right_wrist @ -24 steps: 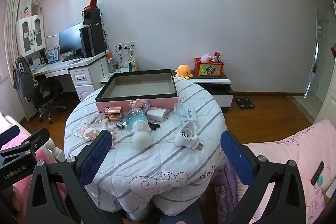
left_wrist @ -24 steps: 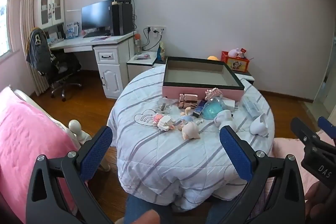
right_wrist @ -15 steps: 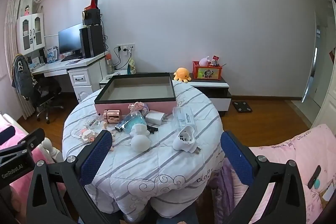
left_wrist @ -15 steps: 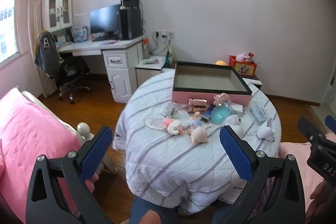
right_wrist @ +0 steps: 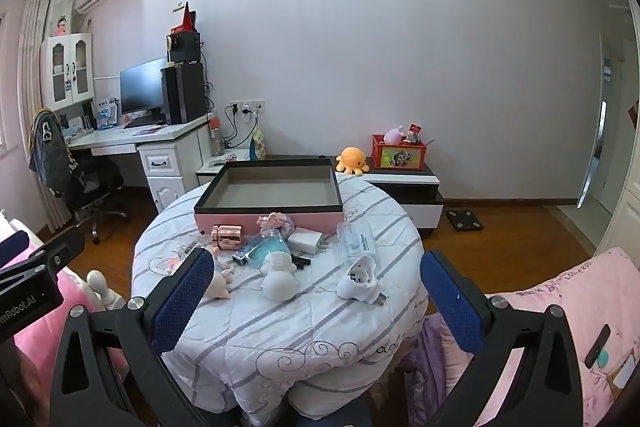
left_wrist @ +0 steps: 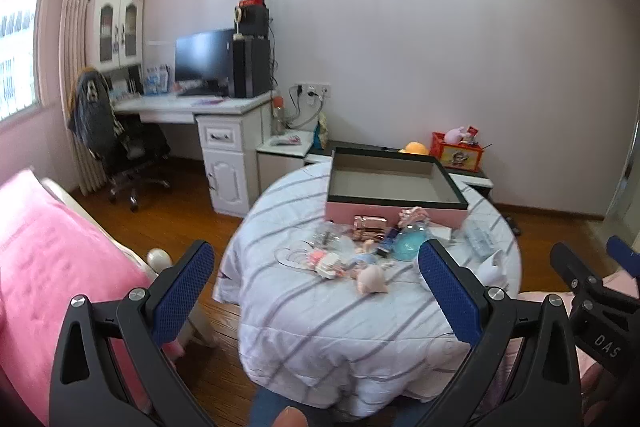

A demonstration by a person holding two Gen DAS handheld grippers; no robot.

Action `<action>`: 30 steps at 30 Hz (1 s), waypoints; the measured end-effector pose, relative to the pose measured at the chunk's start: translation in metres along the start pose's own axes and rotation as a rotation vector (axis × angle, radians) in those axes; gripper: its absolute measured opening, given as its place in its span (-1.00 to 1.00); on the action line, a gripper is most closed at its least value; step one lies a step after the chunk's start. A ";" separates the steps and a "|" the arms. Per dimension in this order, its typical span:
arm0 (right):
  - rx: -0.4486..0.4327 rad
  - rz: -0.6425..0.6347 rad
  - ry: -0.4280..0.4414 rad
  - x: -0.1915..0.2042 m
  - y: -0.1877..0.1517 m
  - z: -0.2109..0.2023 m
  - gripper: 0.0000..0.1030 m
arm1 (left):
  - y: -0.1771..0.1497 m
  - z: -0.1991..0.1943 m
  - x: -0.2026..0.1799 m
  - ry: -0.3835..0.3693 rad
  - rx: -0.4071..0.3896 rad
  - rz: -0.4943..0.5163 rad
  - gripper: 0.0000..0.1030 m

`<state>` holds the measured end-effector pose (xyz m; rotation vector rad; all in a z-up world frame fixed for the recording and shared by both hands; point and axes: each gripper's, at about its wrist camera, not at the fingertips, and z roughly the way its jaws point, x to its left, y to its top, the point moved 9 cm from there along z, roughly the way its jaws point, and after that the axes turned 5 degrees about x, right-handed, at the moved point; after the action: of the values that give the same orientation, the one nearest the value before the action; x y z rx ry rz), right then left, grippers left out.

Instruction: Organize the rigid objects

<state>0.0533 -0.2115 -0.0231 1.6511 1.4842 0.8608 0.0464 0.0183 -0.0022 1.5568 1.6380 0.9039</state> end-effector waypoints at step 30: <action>-0.055 0.007 -0.009 -0.002 0.008 -0.016 1.00 | 0.005 -0.017 -0.007 -0.009 -0.079 0.027 1.00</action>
<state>0.0433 -0.2122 -0.0076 1.6185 1.4368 0.8891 0.0345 0.0109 0.0112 1.5300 1.5596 0.9636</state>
